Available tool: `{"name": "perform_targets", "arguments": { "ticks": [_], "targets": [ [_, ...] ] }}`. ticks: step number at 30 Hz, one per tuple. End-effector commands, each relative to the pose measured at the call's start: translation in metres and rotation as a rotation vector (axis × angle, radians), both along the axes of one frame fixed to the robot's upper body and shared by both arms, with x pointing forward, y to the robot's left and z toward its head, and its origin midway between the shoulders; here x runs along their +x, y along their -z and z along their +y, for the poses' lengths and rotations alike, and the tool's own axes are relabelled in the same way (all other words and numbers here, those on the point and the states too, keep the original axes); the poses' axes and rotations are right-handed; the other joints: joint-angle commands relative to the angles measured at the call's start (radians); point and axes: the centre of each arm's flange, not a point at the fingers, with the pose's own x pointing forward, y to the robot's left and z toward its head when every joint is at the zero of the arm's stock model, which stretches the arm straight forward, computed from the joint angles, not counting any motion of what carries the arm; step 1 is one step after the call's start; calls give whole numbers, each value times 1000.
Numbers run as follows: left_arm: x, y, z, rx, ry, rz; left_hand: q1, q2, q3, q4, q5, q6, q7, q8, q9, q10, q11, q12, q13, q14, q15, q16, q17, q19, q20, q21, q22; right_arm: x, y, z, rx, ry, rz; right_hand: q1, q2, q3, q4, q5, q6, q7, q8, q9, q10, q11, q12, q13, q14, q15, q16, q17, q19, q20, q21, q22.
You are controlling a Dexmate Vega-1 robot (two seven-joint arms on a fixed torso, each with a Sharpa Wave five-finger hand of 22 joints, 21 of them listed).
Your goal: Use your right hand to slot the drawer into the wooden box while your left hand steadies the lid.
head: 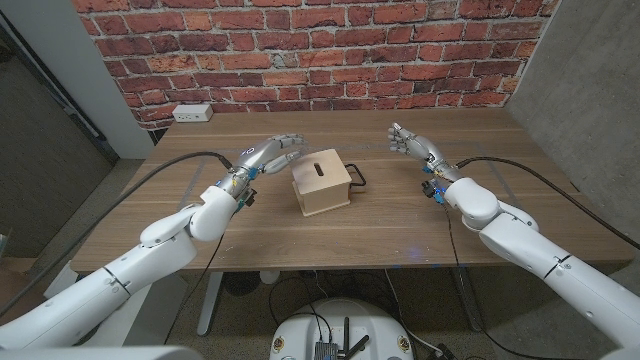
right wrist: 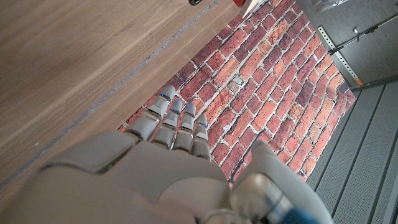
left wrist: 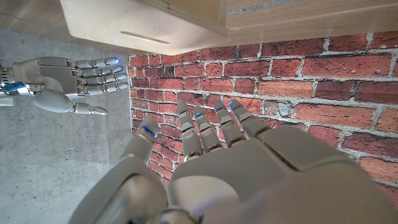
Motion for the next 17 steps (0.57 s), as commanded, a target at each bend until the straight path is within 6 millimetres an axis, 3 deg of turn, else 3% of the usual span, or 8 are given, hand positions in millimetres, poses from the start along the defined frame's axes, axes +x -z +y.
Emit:
{"name": "perform_targets", "arguments": {
  "ticks": [1, 14, 17],
  "targets": [
    [15, 8, 2, -267, -38, 30, 12, 35, 3, -8, 6, -4, 4, -1, 4, -4, 1, 0, 3, -2, -136, 0, -1, 8, -133, 3, 3, 7, 10, -12, 81, -10, 7, 4, 33, 4, -6, -5, 9, 2, 4, 2, 1, -3, 1, 2, -13, -1, -4, 0, -7, 0, -9, 1],
    [22, 22, 13, -527, -51, 69, 14, 38, -1, -13, 5, -16, 5, -3, 4, -15, 4, 0, 3, -11, -133, 1, 0, 22, -126, 6, 3, 17, 9, -20, 158, -4, -5, 5, 33, 8, -11, -6, 7, 0, 1, 2, -20, -17, -4, 1, -31, -2, -9, -2, -15, -1, -20, 1],
    [25, 25, 15, -540, -34, 75, 14, 38, -2, -14, 5, -16, 6, -2, 4, -16, 8, 1, 3, -11, -132, 2, 1, 25, -124, 7, 3, 21, 7, -21, 144, 6, -3, 3, 34, 11, -10, -6, 4, 0, -1, 2, -24, -18, -5, 1, -31, -1, -9, -4, -6, 15, -18, 2]
  ]
}}
